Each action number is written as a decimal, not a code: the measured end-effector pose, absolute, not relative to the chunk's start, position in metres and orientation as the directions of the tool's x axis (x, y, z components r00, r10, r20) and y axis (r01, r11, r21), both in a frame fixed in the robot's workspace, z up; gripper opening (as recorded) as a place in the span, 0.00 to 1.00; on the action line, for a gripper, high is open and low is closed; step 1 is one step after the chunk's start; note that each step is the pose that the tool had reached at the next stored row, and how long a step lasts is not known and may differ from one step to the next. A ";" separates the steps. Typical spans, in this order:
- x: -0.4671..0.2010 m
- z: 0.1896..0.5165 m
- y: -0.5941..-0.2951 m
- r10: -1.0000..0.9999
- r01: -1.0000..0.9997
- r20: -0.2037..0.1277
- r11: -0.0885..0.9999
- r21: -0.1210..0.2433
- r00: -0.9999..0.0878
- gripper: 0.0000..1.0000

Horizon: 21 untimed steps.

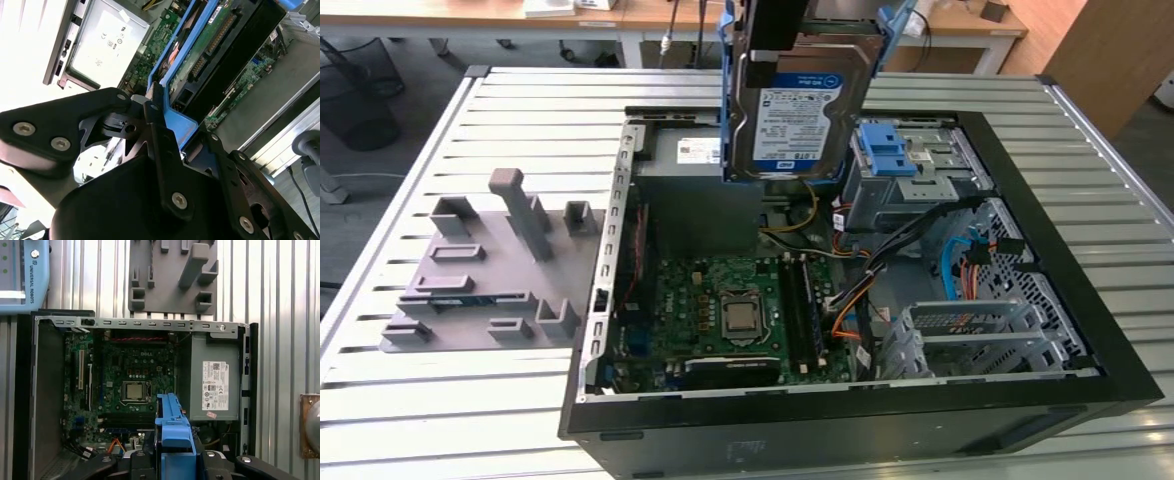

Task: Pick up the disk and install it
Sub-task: 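Insert the disk into the insertion slot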

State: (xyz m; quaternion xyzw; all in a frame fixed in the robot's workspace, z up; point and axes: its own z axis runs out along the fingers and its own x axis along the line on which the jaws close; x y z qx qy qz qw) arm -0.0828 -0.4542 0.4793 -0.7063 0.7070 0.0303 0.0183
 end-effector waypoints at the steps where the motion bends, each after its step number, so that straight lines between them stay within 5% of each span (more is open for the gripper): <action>1: -0.083 0.479 -0.454 -0.998 -1.000 -0.069 0.000 0.014 -0.001 0.36; 21: -0.071 0.472 -0.478 -0.998 -1.000 -0.062 0.010 0.013 -0.011 0.36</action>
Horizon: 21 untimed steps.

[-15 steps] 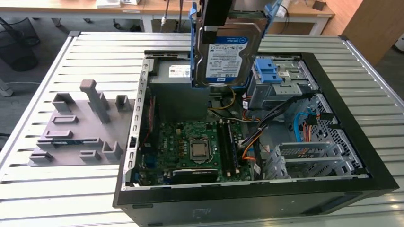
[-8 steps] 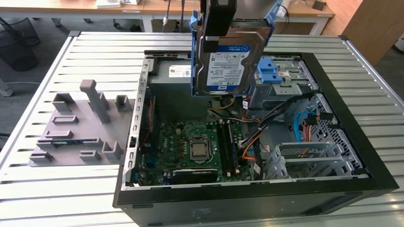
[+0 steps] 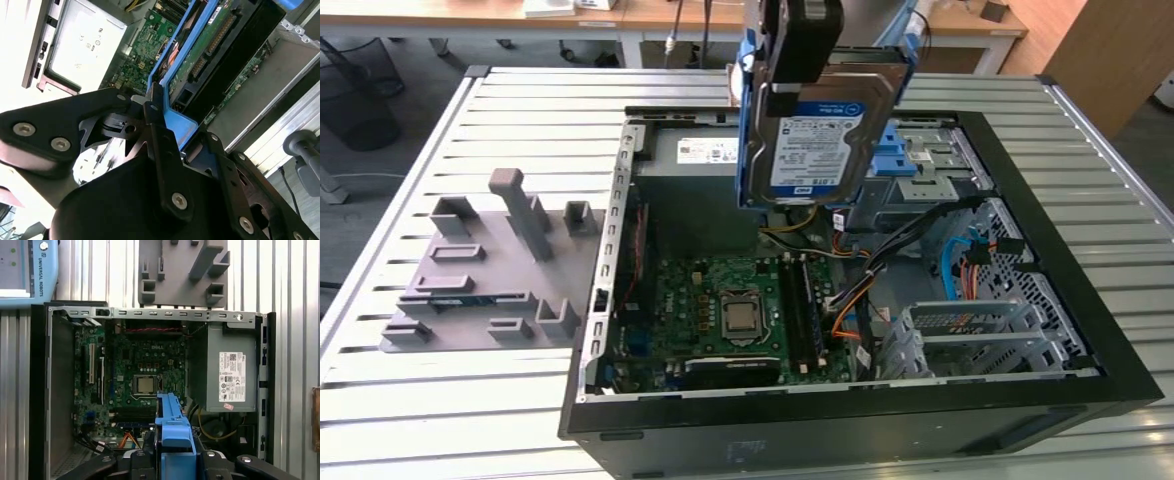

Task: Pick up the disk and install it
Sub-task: 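Insert the disk into the insertion slot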

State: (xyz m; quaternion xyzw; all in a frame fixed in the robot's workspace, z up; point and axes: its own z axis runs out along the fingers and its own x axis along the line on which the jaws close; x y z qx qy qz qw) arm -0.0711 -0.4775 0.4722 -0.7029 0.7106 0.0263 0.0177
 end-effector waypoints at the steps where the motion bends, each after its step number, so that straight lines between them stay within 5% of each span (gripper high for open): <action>1: -0.071 0.472 -0.478 -0.998 -1.000 -0.061 0.011 0.013 -0.012 0.36; 21: -0.069 0.470 -0.500 -0.999 -1.000 -0.048 0.017 0.012 -0.017 0.36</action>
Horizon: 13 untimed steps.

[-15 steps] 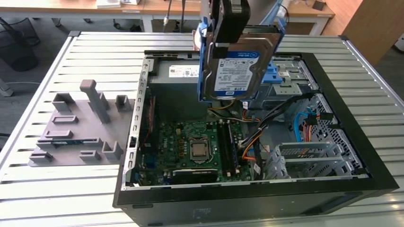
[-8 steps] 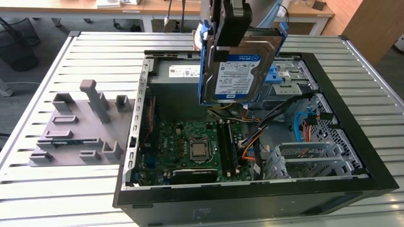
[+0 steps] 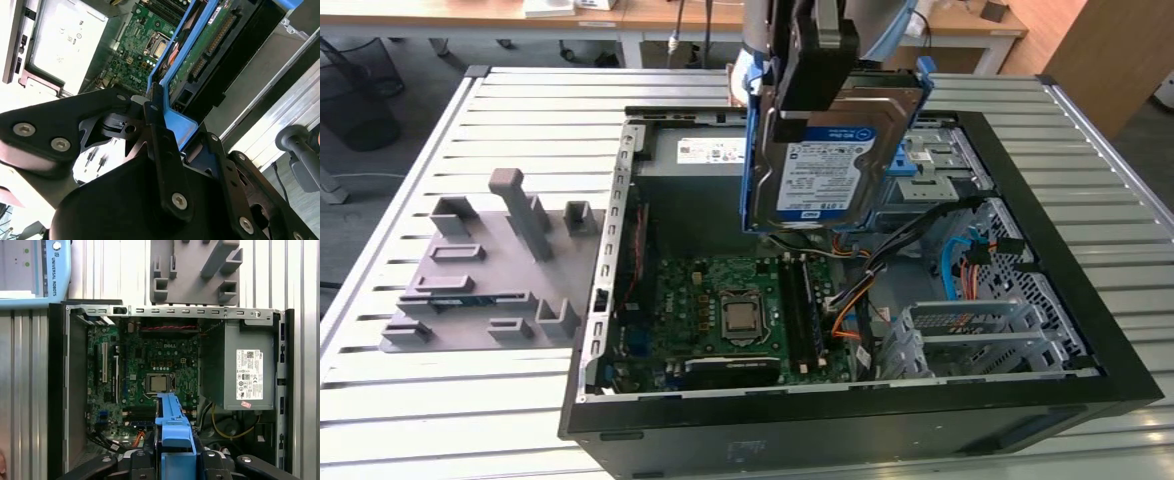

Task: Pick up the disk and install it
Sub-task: 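Insert the disk into the insertion slot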

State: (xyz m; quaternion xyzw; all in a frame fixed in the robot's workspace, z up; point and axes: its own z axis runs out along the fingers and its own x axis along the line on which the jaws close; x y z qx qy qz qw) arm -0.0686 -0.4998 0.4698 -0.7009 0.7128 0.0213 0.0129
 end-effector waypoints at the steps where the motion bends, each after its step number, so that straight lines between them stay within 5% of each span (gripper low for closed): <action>1: -0.068 0.470 -0.501 -0.999 -1.000 -0.048 0.017 0.012 -0.017 0.36; 13: -0.068 0.470 -0.506 -0.999 -1.000 -0.046 0.017 0.012 -0.018 0.36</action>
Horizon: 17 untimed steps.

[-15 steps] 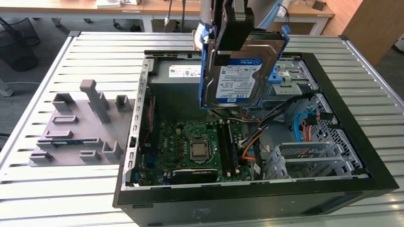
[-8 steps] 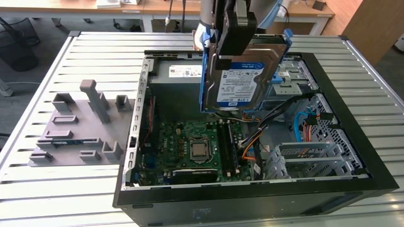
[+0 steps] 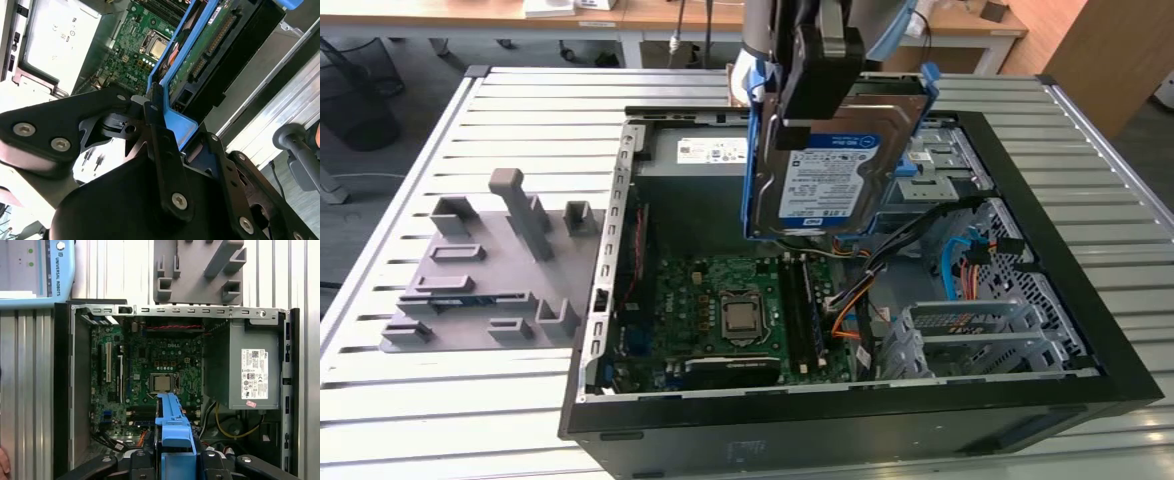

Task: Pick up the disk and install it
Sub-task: 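Insert the disk into the insertion slot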

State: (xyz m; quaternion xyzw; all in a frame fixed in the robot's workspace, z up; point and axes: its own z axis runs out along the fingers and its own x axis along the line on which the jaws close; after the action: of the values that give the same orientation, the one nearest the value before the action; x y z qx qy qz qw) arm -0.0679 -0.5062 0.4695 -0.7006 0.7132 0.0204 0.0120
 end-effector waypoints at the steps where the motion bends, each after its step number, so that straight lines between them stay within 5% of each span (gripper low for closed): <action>1: -0.068 0.470 -0.508 -0.999 -1.000 -0.046 0.018 0.012 -0.018 0.36; 17: -0.045 0.469 -0.521 -0.999 -1.000 -0.044 0.018 0.012 -0.019 0.36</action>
State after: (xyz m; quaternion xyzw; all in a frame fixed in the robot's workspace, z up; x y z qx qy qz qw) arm -0.0451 -0.5215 0.4689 -0.7004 0.7134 0.0199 0.0115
